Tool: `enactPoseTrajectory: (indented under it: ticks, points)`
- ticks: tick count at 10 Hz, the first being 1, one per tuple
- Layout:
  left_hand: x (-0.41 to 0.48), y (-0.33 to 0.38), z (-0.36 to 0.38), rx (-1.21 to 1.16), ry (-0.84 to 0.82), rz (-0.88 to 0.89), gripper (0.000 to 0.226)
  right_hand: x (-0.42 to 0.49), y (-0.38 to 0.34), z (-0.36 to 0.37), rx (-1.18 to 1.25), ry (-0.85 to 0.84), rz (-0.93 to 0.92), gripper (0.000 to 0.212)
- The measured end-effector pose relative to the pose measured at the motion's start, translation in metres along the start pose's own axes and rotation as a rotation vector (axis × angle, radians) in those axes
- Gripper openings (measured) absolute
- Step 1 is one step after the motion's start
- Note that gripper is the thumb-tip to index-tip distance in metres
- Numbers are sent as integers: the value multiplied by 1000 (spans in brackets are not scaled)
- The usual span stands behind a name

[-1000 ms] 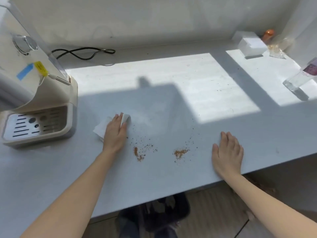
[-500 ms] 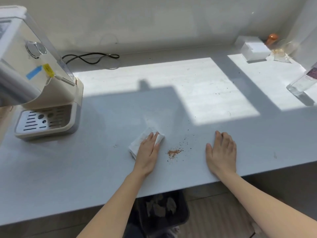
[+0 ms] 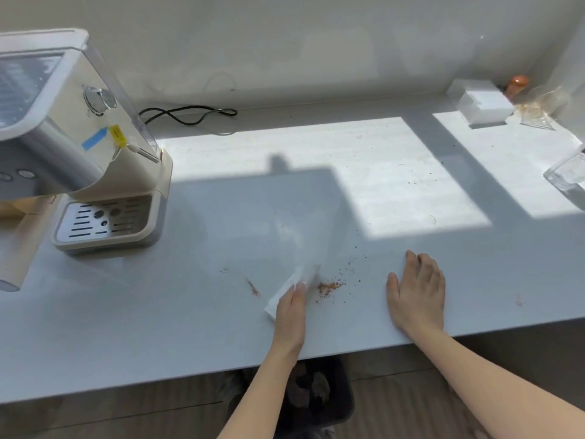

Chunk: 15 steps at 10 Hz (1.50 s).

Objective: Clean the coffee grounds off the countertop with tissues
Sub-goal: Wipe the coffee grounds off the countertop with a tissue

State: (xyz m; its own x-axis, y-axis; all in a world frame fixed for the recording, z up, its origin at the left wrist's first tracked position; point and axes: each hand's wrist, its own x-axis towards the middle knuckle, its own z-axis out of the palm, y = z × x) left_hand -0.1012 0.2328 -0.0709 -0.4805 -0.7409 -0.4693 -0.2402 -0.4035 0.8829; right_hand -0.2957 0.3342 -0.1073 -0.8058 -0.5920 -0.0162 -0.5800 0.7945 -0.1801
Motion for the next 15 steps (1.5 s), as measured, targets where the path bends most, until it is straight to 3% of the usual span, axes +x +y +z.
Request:
enactPoseTrajectory:
  ticks: [2, 3, 5, 7, 8, 9, 10, 11, 15]
  points:
    - [11, 26, -46, -675, 329, -169, 35, 0, 1, 2, 3, 9, 10, 57]
    - [17, 40, -82, -801, 374, -160, 35, 0, 1, 2, 3, 10, 10, 57]
    - [26, 75, -162, -664, 463, -64, 28, 1, 0, 0, 12, 17, 10, 57]
    - [72, 86, -190, -73, 621, 114, 15, 1, -1, 0, 0, 11, 13, 57]
    - [96, 60, -178, 282, 435, 193, 24, 2, -1, -1, -5, 4, 15, 57]
    - [108, 38, -169, 389, 396, 230, 35, 0, -1, -1, -13, 5, 5, 57]
    - [114, 37, -162, 345, 422, 228, 29, 1, 0, 0, -48, -38, -7, 61]
    - [106, 33, -148, 310, 343, 196, 25, 2, 2, 3, -96, -100, -30, 62]
    - [20, 7, -33, 208, 122, 109, 41, 1, 1, 0, -85, -158, -28, 62]
